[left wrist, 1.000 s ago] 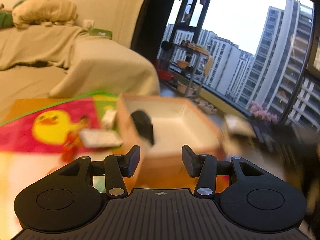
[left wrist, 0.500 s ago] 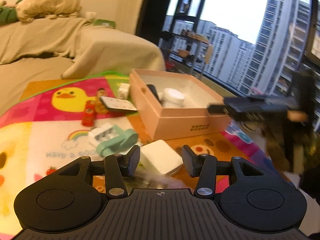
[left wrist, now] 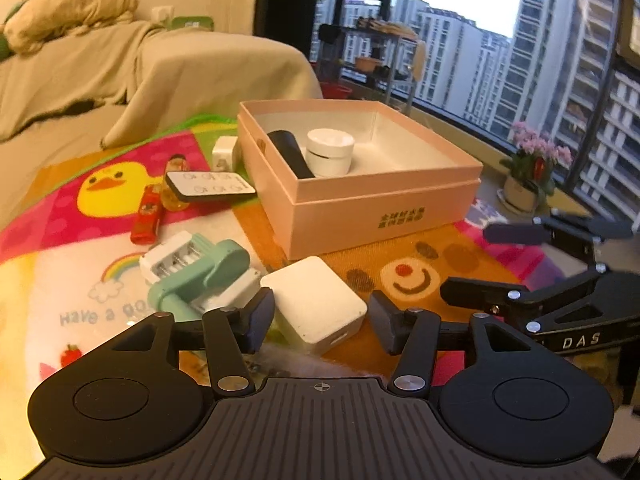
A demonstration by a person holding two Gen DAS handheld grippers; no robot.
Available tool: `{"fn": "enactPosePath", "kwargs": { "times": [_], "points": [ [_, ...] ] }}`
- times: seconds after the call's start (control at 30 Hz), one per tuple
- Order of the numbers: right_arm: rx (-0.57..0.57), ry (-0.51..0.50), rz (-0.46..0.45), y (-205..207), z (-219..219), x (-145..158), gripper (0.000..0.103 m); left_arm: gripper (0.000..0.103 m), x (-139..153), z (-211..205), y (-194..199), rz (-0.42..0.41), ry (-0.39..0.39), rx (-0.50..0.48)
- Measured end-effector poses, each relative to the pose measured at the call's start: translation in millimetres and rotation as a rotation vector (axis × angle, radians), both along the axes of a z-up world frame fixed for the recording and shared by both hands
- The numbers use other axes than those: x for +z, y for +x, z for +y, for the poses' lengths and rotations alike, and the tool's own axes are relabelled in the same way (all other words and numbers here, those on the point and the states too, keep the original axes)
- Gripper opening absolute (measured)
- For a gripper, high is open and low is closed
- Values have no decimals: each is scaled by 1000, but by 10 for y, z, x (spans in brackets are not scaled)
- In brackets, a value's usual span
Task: Organize rigid objects
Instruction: 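Grasp the white charger with the left gripper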
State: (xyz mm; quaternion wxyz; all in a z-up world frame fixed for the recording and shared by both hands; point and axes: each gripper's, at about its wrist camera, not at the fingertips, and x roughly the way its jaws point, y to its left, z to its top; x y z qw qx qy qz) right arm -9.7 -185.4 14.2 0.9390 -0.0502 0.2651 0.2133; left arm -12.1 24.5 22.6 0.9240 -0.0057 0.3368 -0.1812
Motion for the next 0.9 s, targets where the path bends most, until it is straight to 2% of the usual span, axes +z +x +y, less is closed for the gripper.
{"fn": "enactPosePath", "kwargs": {
  "times": [0.13, 0.23, 0.3, 0.37, 0.47, 0.63, 0.7, 0.77, 0.9],
  "points": [
    [-50, 45, 23, 34, -80, -13, 86, 57, 16, -76, 110, 31, -38, 59],
    [-71, 45, 24, 27, -93, -23, 86, 57, -37, -201, 218, 65, -2, 96],
    [-74, 36, 21, 26, -82, -28, 86, 57, -64, -300, 241, 51, 49, 108],
    [-75, 37, 20, 30, -80, -32, 86, 54, -98, -338, 242, 48, 52, 102],
    [-96, 53, 18, 35, -104, -26, 86, 51, -136, -367, 95, 21, 36, 50],
    [-104, 85, 30, 62, -153, -19, 86, 51, -156, -393, -419, -9, 41, -85],
    [-72, 63, 32, 70, -99, -4, 86, 51, -160, -353, -586, -5, 31, -111],
    [8, 56, 48, 81, 20, 50, 86, 51, -169, -306, -715, 8, 9, -128],
    [202, 137, 194, 230, 372, 208, 86, 51, -169, -256, -847, 18, 9, -142]
  ]
}}
